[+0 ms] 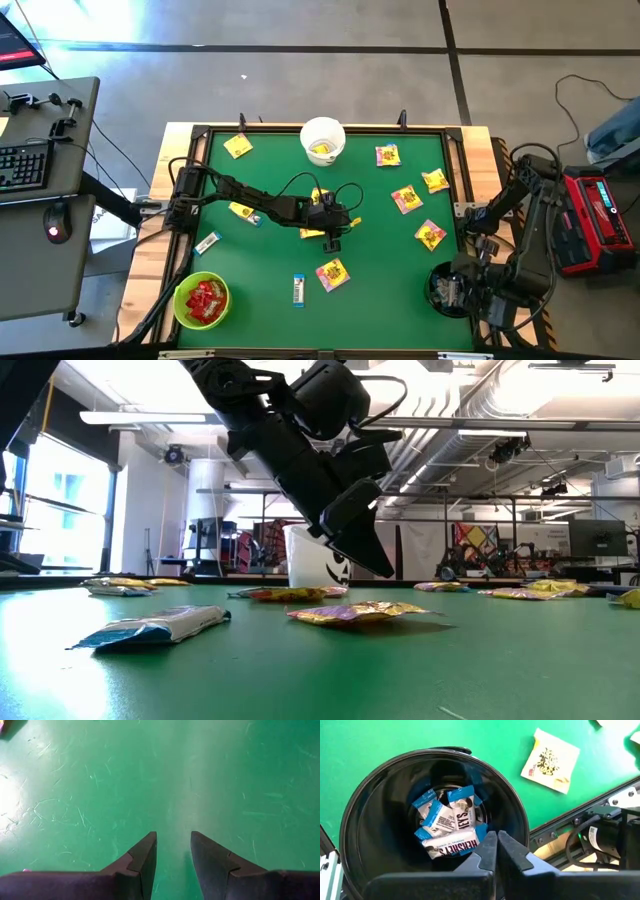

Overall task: Sort candy by brand, put in halloween buckets
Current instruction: Put the white candy into the black bucket

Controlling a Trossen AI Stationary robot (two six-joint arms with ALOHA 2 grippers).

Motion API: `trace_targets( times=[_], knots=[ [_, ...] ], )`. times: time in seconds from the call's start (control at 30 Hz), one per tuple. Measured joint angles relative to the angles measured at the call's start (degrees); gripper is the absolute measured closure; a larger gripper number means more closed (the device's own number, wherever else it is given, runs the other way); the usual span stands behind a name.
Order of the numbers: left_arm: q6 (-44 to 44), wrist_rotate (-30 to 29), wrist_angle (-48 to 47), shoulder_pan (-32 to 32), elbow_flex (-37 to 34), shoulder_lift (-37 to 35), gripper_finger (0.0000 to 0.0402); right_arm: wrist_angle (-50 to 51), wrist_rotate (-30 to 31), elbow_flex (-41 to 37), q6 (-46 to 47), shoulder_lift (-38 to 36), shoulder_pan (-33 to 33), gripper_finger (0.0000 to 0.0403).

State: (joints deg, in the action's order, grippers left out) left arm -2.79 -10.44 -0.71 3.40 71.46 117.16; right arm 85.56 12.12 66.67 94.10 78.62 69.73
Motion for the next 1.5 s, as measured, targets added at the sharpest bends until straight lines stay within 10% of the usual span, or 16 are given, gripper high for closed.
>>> trace_targets(
  times=[1.5],
  knots=[
    [-0.6, 0.0, -1.9, 0.0, 0.0, 0.0, 0.0289, 4.5, 8.6, 0.0, -0.9, -4.5, 0.0, 0.0403]
  ],
)
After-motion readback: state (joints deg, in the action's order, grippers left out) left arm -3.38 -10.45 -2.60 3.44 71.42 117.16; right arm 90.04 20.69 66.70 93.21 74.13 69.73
